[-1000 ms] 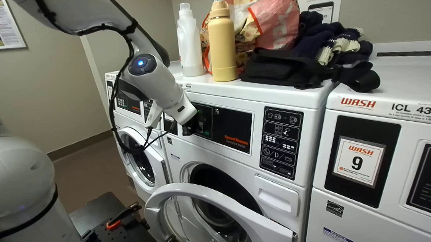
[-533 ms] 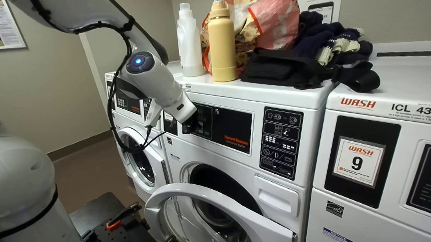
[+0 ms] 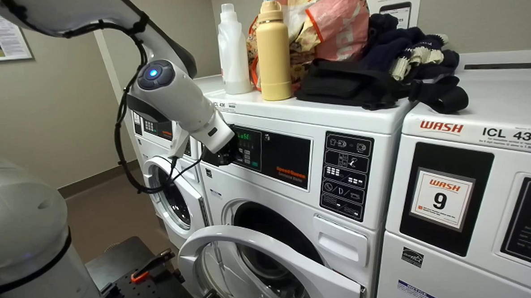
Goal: Press the button on the washing machine
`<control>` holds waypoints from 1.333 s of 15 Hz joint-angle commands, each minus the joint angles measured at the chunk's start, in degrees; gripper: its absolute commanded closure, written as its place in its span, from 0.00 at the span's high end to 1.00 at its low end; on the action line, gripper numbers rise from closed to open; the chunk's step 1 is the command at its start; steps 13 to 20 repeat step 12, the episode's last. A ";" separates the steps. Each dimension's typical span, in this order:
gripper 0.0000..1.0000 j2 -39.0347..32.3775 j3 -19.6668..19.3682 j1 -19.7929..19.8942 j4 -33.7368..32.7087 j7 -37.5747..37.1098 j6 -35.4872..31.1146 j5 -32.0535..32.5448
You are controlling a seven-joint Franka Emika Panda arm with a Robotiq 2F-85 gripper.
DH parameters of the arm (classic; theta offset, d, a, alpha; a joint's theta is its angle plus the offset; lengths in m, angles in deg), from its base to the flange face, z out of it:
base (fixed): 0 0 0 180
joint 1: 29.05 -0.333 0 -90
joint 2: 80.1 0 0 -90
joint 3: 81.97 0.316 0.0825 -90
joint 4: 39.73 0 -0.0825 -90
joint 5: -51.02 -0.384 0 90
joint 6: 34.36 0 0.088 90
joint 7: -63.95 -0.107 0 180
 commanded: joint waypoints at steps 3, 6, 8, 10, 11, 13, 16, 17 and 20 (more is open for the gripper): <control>0.00 2.62 0.44 -1.35 1.44 2.17 -1.90 -4.59; 0.00 2.50 0.49 -2.43 1.28 2.23 -2.58 -5.25; 0.00 2.48 0.43 -3.18 1.26 2.33 -2.86 -5.61; 0.00 2.35 0.28 -3.76 1.26 2.23 -2.96 -5.55; 0.00 2.29 0.26 -4.03 1.26 2.12 -3.06 -5.49; 0.00 2.23 0.23 -4.28 1.26 2.00 -3.14 -5.43; 0.00 2.23 0.23 -4.28 1.26 2.00 -3.14 -5.43; 0.00 2.23 0.23 -4.28 1.26 2.00 -3.14 -5.43; 0.00 2.23 0.23 -4.28 1.26 2.00 -3.14 -5.43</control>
